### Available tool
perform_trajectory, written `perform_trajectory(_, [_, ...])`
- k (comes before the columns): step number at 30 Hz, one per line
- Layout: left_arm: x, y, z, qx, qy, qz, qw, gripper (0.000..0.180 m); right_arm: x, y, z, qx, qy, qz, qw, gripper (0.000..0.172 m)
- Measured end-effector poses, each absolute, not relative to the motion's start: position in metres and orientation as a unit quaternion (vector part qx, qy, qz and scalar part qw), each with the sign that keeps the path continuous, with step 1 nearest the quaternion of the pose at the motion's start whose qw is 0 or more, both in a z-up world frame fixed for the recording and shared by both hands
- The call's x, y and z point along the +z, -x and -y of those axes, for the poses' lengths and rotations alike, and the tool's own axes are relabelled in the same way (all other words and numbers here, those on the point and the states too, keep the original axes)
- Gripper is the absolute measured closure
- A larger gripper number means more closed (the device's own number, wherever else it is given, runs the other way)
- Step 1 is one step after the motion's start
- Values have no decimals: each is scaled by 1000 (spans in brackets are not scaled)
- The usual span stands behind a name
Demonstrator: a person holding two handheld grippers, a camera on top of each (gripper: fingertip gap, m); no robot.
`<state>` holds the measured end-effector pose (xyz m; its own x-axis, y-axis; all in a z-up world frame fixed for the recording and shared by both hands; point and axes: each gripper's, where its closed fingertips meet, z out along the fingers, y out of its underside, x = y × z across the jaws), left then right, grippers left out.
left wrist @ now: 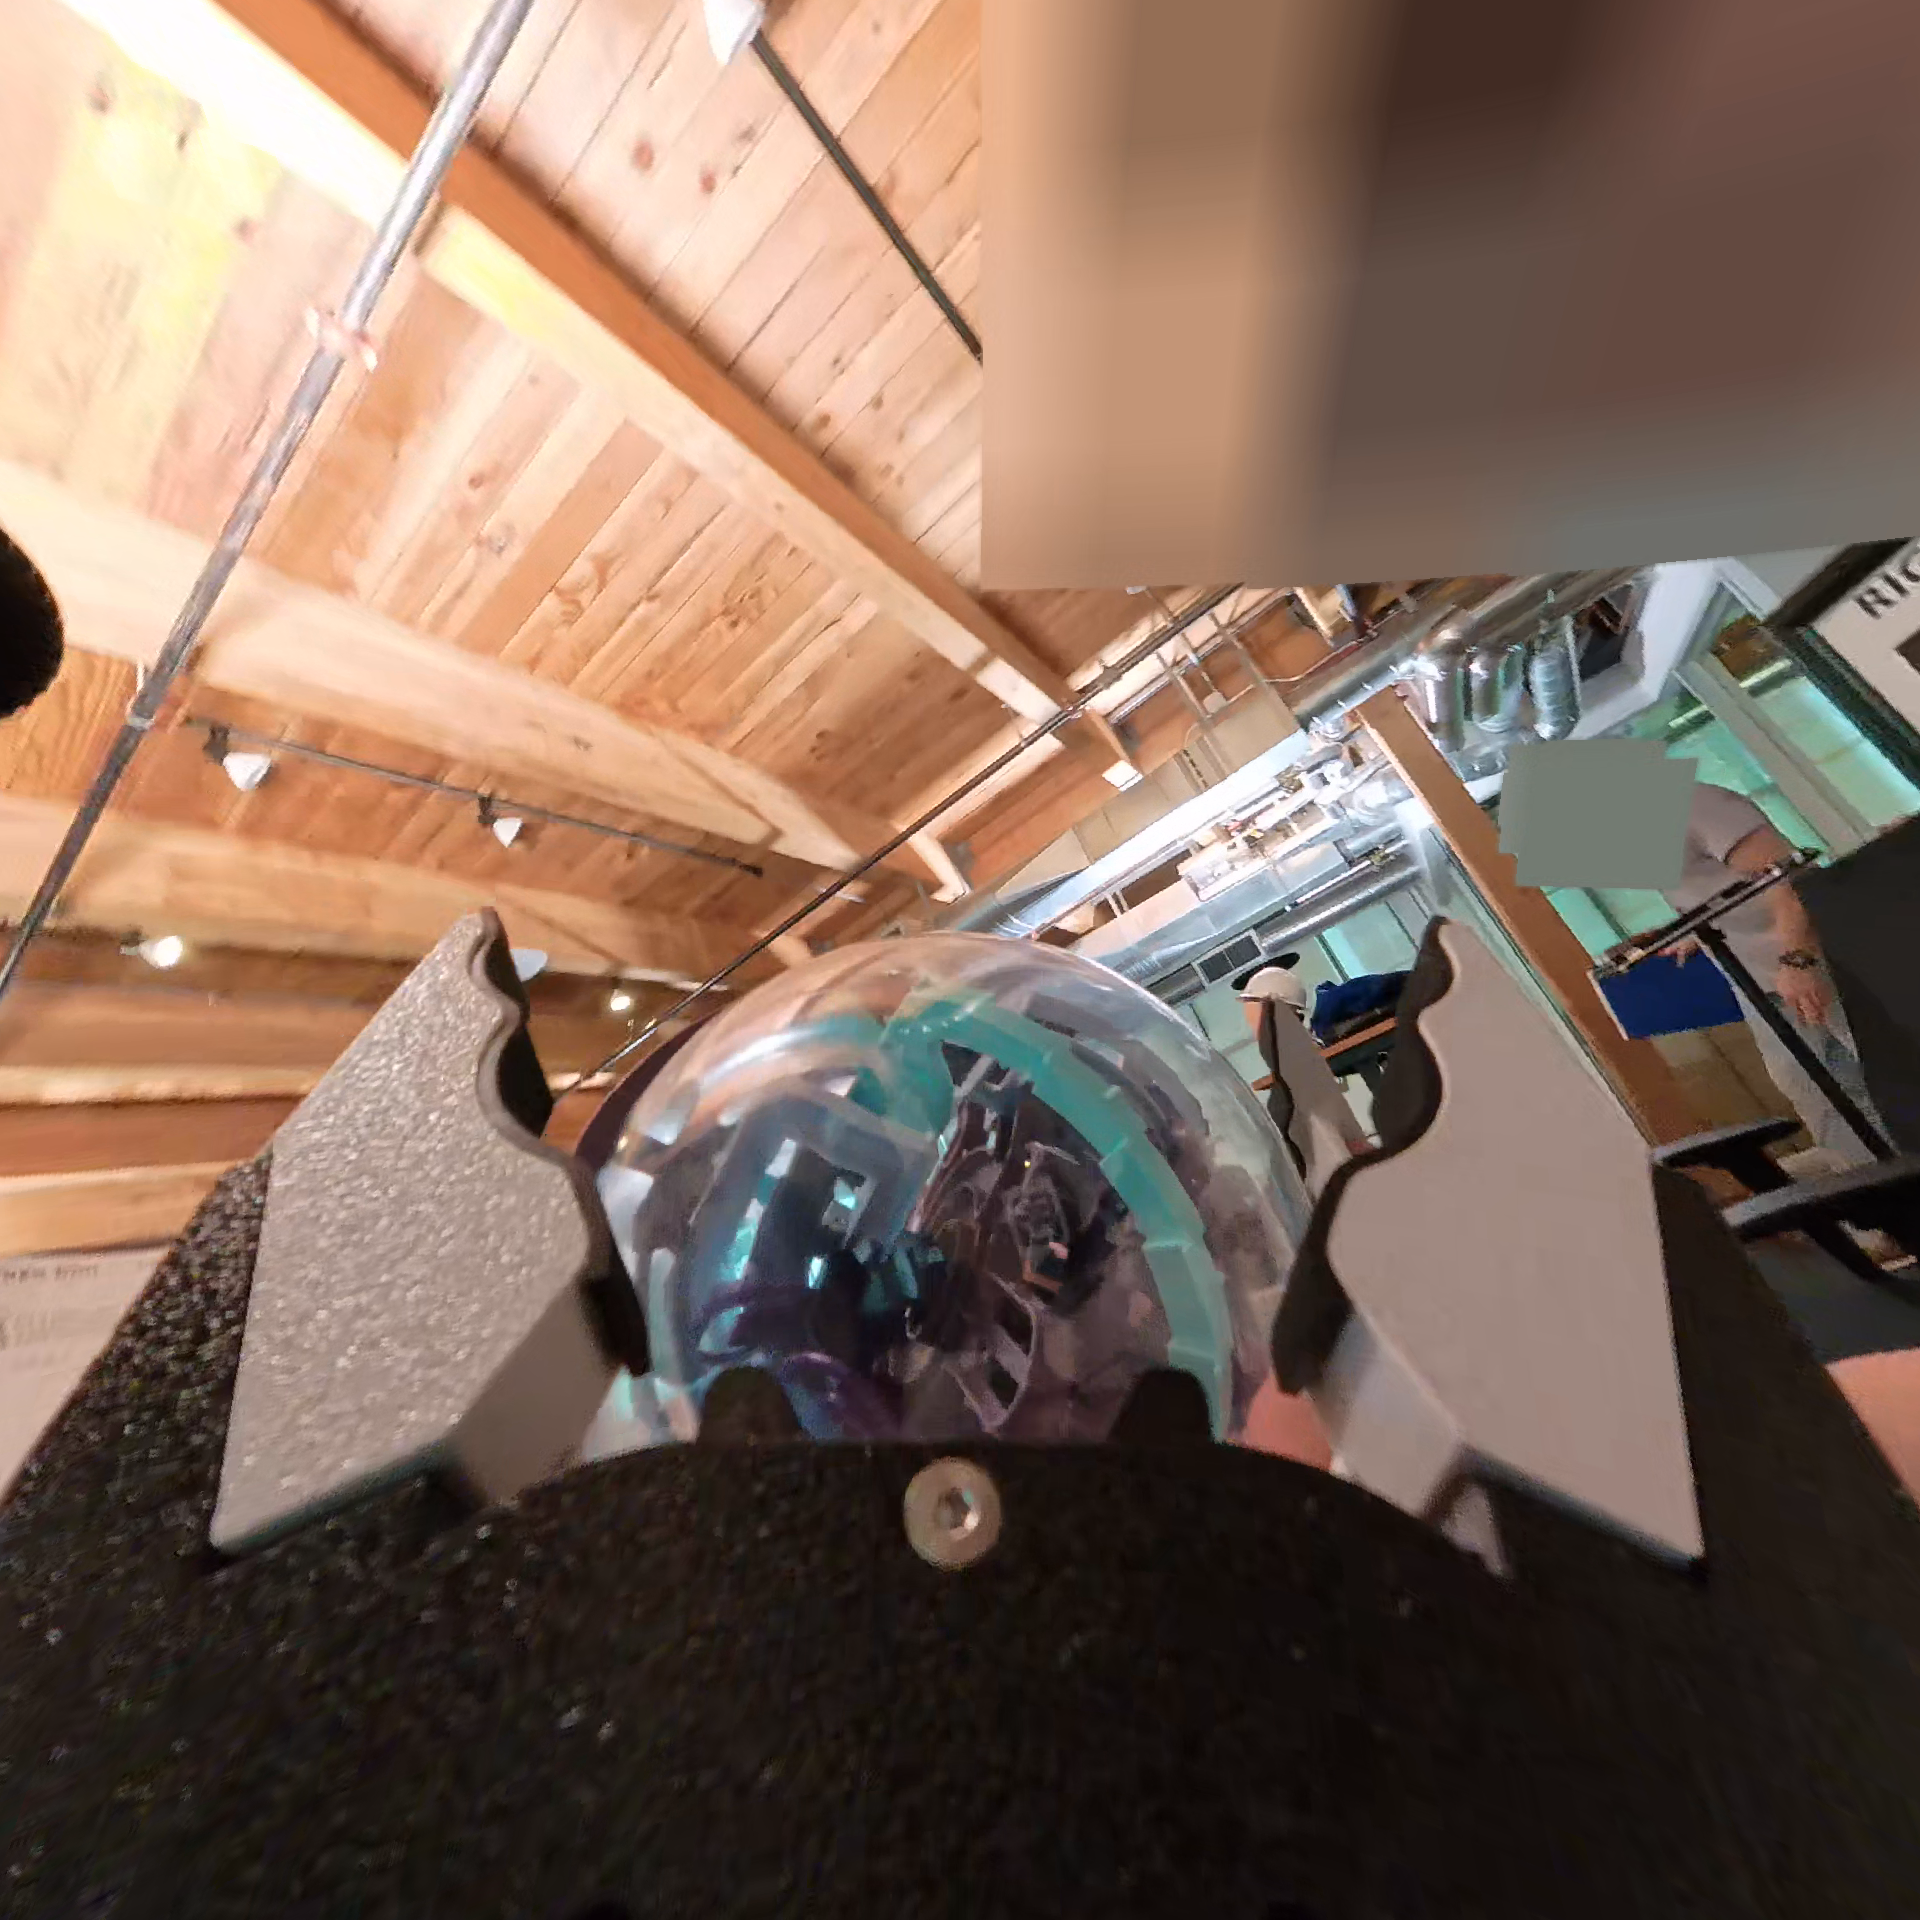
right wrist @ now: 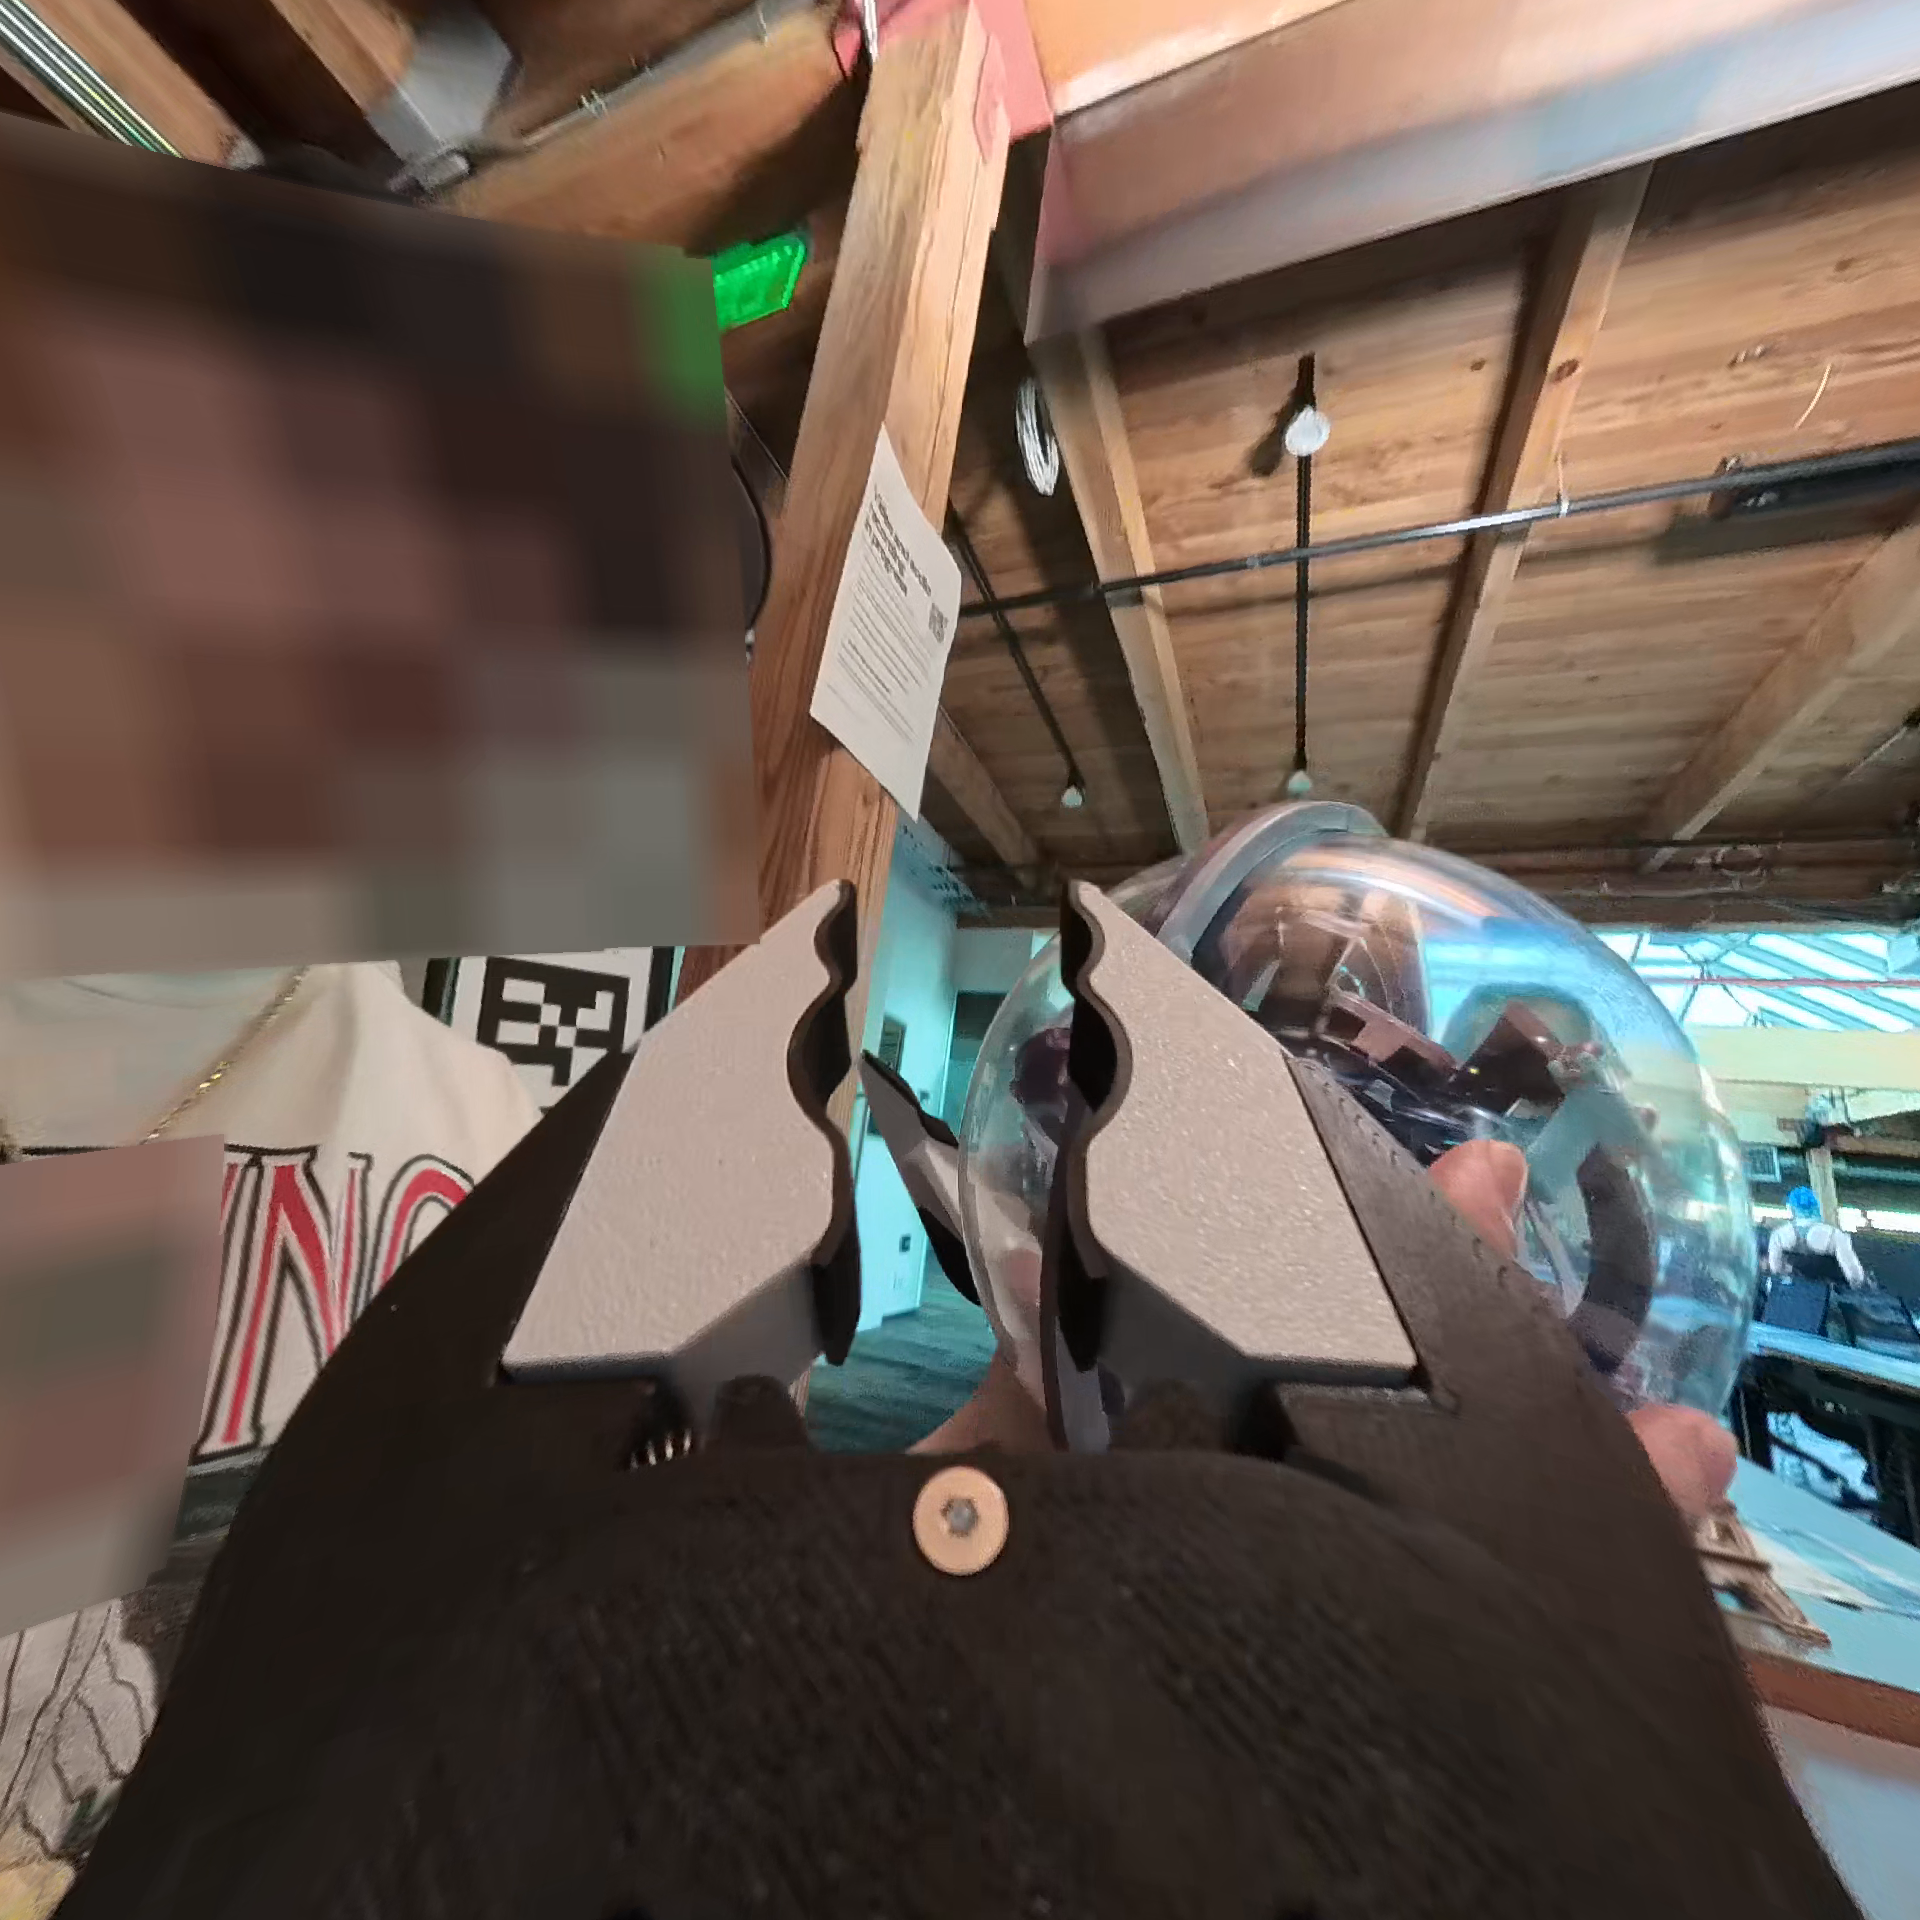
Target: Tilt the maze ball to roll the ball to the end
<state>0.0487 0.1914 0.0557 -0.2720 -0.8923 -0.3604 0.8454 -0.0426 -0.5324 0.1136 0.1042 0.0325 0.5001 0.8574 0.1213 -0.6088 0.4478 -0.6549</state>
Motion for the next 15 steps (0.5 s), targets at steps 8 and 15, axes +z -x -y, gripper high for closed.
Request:
perform_trajectory(8, [76, -6, -202, -666, -11, -288, 688, 24, 59, -90, -125, 394, 286, 281, 827, 108])
perform_trajectory(15, [70, -3, -169, -465, -75, -389, 792, 24, 74, -68, -123, 342, 239, 339, 843, 104])
